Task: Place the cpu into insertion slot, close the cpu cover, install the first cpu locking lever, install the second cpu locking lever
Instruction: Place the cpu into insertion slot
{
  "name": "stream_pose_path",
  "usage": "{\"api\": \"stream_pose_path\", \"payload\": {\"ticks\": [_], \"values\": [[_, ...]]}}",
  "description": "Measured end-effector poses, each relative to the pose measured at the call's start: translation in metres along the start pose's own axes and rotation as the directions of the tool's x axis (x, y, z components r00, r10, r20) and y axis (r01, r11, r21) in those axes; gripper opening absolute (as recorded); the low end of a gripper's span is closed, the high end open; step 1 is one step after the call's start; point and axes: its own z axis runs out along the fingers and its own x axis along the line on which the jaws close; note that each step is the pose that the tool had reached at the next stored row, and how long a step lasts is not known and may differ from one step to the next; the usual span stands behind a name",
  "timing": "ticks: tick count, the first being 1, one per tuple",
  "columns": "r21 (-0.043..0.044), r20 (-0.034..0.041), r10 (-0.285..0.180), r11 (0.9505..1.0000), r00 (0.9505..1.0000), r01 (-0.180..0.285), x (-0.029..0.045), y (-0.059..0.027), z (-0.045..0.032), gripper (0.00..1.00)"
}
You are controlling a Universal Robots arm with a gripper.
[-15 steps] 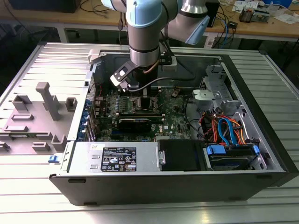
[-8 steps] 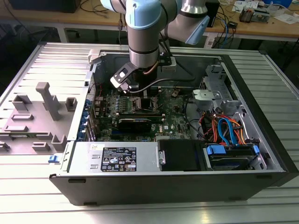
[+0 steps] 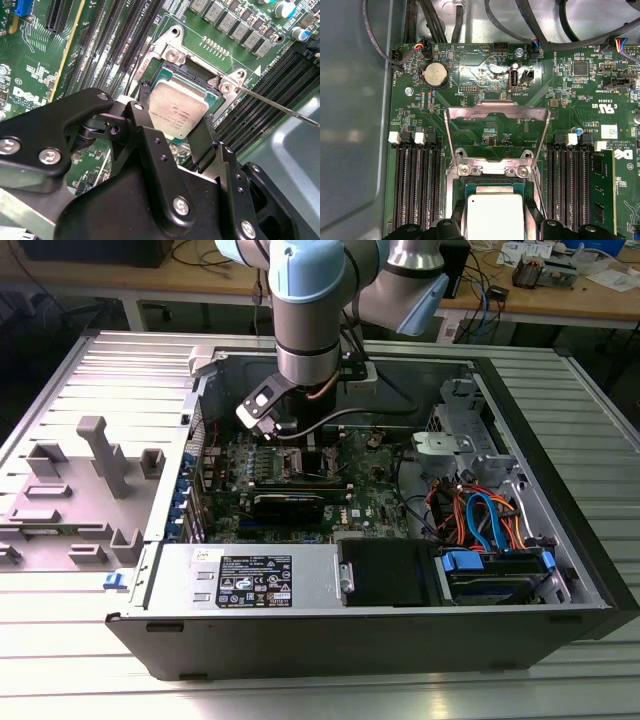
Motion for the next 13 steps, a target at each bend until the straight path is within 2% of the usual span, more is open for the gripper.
{"api": "stream_pose_path", "payload": {"ticks": [13], "values": [[-0.0006,0.0031,0.031,0.9995,0.9995,-0.031,0.0002,-0.0010,0.0011,0.55]]}}
